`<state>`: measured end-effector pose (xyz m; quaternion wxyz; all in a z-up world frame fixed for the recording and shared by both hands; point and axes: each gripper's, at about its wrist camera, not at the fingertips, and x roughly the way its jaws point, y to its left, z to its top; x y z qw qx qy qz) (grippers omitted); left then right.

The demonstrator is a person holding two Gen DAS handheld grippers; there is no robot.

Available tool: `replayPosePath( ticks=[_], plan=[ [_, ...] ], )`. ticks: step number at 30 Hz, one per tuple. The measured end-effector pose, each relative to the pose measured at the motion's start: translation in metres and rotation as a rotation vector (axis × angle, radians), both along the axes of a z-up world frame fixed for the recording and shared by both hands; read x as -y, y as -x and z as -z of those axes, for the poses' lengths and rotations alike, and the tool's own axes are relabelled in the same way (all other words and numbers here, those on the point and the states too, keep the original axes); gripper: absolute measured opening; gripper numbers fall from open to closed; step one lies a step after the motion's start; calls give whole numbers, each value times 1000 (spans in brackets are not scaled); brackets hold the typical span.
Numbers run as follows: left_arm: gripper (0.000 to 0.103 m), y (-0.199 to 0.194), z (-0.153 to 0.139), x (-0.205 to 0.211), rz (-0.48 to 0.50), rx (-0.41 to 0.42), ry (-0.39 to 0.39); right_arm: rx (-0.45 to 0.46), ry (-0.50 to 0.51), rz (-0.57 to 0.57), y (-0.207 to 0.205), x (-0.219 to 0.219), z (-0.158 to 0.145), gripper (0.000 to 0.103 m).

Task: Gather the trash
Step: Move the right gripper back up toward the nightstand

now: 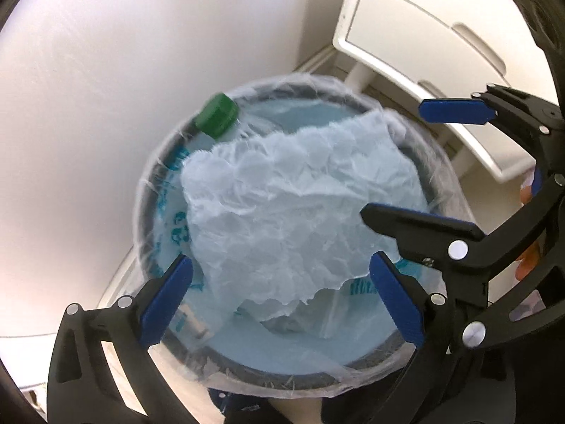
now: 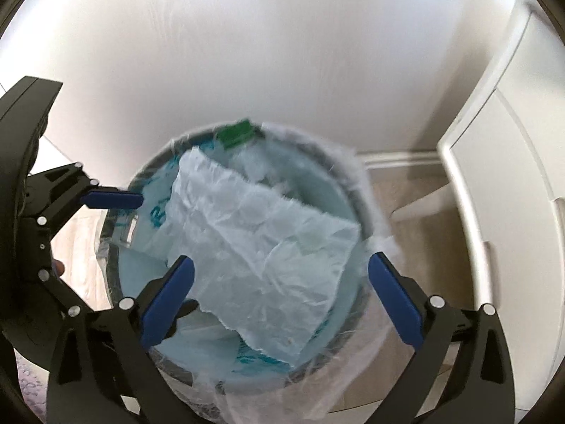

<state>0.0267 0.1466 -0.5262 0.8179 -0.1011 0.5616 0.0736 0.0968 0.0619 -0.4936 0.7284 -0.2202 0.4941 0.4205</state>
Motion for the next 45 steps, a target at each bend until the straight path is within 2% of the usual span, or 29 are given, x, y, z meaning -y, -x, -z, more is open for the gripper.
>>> replayPosePath(
  ticks=[5,8,19,27,33,39,45],
  plan=[
    [97,0,-27,-18,19,36,-25,64,-18,10,-4,12,-27,96],
    [97,-1,-43,-13,19,67,-35,94,-27,24,-10,23,-37,96],
    [97,-19,-127,5,42,213,-63,226,-116,188,-27,76,-128,96],
    [97,-37,-194,33,130,340,-132,316,-157,300,-28,109,-186,96],
    [97,-53,-243,59,203,417,-126,401,-181,374,-30,138,-230,96],
    [97,-67,-273,92,297,463,-153,437,-182,453,-36,167,-253,96],
    [97,-81,-296,119,370,493,-153,430,-176,555,-48,202,-266,96]
  ],
)
